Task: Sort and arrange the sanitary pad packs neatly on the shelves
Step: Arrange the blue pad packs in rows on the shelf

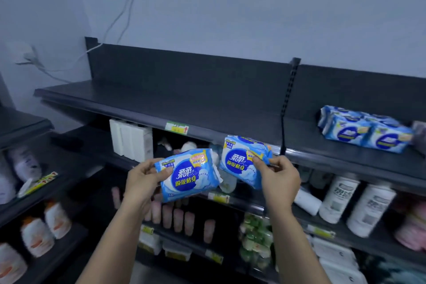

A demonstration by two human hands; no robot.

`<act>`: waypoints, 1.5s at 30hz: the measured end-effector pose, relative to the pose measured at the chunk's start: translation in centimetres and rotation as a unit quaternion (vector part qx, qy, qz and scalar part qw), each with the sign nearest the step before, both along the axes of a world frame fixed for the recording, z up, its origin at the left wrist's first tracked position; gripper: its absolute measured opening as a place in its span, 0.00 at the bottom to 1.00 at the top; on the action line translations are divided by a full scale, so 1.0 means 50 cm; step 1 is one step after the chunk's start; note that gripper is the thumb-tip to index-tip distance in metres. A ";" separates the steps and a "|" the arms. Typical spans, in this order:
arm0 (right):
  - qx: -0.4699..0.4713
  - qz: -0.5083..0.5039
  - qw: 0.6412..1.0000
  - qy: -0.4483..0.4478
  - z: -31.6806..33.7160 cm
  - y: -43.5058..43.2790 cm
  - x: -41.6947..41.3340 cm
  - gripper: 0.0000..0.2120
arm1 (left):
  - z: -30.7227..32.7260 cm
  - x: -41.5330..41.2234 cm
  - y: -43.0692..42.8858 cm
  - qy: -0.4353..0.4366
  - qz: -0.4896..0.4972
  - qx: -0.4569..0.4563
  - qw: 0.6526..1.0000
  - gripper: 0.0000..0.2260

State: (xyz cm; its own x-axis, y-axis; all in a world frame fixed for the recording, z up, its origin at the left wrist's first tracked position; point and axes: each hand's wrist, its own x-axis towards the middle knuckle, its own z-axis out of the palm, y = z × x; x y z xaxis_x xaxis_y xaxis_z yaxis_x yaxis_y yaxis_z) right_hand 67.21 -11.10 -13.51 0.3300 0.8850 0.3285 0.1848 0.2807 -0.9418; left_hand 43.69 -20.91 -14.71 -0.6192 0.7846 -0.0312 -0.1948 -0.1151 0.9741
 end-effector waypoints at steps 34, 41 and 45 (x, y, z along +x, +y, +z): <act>0.005 -0.053 0.999 -0.008 0.072 0.515 0.795 0.18 | 0.148 0.695 0.694 0.118 -0.228 0.062 0.965 0.10; -0.042 0.032 0.999 0.011 0.045 0.569 0.852 0.16 | 0.102 0.706 0.748 0.211 -0.202 0.051 0.955 0.12; -0.075 0.057 0.995 -0.020 0.027 0.574 0.873 0.14 | 0.086 0.702 0.751 0.272 -0.195 0.048 0.941 0.12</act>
